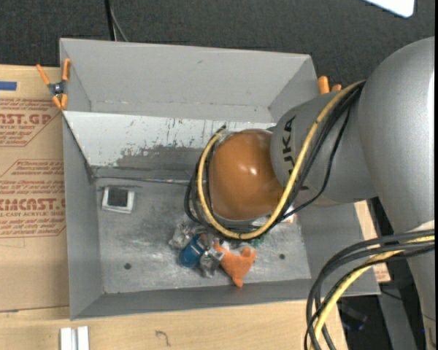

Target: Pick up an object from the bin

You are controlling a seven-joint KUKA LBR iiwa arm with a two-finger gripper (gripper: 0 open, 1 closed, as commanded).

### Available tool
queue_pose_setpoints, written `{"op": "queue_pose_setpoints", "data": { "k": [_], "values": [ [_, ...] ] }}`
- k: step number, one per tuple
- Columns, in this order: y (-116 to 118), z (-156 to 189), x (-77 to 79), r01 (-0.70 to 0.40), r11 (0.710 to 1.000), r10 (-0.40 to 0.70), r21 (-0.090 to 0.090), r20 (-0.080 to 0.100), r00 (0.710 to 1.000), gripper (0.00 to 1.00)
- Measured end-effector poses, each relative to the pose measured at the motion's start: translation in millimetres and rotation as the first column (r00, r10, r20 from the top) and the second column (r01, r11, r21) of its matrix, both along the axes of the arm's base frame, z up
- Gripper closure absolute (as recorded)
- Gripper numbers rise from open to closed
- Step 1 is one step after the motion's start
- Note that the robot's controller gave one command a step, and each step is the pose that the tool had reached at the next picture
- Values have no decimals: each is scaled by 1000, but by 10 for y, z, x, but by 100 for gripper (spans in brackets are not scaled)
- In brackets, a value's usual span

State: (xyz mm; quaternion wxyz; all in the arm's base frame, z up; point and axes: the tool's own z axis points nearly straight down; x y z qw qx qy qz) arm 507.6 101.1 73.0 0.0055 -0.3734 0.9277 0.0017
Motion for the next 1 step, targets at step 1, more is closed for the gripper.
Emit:
{"op": "queue_pose_setpoints", "data": {
  "k": [1],
  "values": [
    [-49, 472, -54, -38, 999, 38, -7, -19, 999, 100]
  ]
}}
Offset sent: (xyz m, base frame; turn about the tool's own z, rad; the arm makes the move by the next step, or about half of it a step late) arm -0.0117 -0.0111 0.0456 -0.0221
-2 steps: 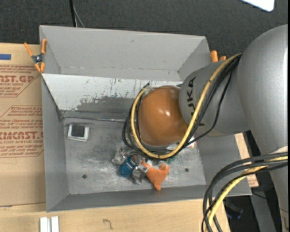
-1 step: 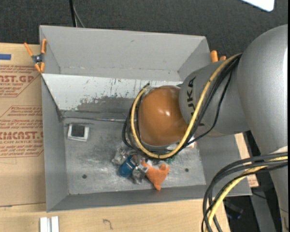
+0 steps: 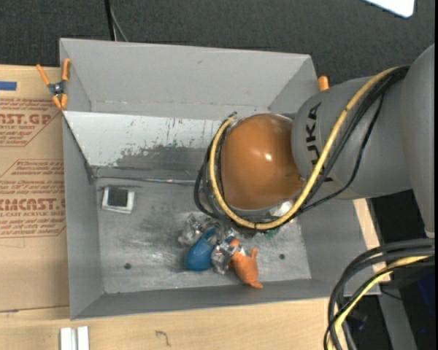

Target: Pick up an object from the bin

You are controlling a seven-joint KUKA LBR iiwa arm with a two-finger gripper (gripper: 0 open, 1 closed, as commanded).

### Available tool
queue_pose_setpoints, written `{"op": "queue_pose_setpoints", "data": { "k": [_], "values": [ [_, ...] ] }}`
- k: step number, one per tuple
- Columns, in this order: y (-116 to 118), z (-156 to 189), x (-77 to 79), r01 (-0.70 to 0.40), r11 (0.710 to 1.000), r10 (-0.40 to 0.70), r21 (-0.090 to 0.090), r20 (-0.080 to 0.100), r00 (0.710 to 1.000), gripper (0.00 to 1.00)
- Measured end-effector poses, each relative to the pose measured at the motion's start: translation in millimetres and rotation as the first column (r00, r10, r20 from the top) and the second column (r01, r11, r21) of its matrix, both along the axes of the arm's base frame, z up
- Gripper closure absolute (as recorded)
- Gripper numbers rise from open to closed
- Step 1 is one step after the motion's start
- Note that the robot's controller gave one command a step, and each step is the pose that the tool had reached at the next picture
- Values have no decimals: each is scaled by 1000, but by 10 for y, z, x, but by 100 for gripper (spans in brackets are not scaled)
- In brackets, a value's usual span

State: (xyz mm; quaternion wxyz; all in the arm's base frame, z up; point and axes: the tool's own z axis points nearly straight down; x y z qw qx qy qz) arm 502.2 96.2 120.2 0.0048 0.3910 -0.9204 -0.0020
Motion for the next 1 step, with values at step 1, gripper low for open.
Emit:
{"op": "queue_pose_setpoints", "data": {
  "k": [1],
  "values": [
    [-8, 515, 16, -6, 1000, 6, 1, 10, 1000, 100]
  ]
}}
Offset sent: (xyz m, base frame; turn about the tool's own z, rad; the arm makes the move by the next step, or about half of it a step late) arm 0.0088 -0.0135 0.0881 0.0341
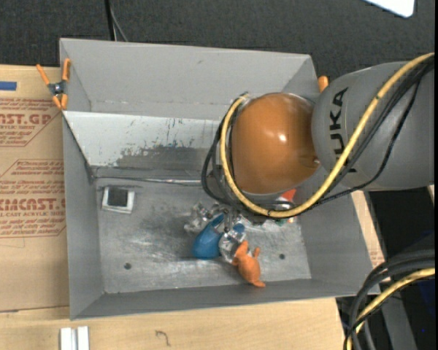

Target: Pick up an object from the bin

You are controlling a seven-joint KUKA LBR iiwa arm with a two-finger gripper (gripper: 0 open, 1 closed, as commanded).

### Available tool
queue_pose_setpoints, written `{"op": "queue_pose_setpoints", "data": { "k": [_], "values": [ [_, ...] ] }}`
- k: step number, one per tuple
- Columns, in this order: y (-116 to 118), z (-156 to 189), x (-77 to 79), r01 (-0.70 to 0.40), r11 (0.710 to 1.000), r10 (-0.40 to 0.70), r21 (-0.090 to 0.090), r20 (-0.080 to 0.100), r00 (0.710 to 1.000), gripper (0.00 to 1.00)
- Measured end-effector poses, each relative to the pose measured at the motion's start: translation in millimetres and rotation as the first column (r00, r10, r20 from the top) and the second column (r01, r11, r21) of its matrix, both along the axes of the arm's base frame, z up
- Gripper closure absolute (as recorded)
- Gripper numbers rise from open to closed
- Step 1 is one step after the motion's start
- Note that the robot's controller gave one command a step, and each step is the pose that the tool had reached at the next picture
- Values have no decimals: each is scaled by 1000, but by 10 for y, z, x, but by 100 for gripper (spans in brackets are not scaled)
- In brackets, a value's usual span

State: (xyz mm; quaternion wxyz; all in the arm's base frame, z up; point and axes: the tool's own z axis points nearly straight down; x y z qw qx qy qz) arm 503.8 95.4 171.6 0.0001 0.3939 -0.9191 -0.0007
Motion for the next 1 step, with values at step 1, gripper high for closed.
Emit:
{"op": "queue_pose_setpoints", "data": {
  "k": [1],
  "values": [
    [-108, 326, 54, 40, 999, -40, -1, -3, 999, 100]
  ]
}}
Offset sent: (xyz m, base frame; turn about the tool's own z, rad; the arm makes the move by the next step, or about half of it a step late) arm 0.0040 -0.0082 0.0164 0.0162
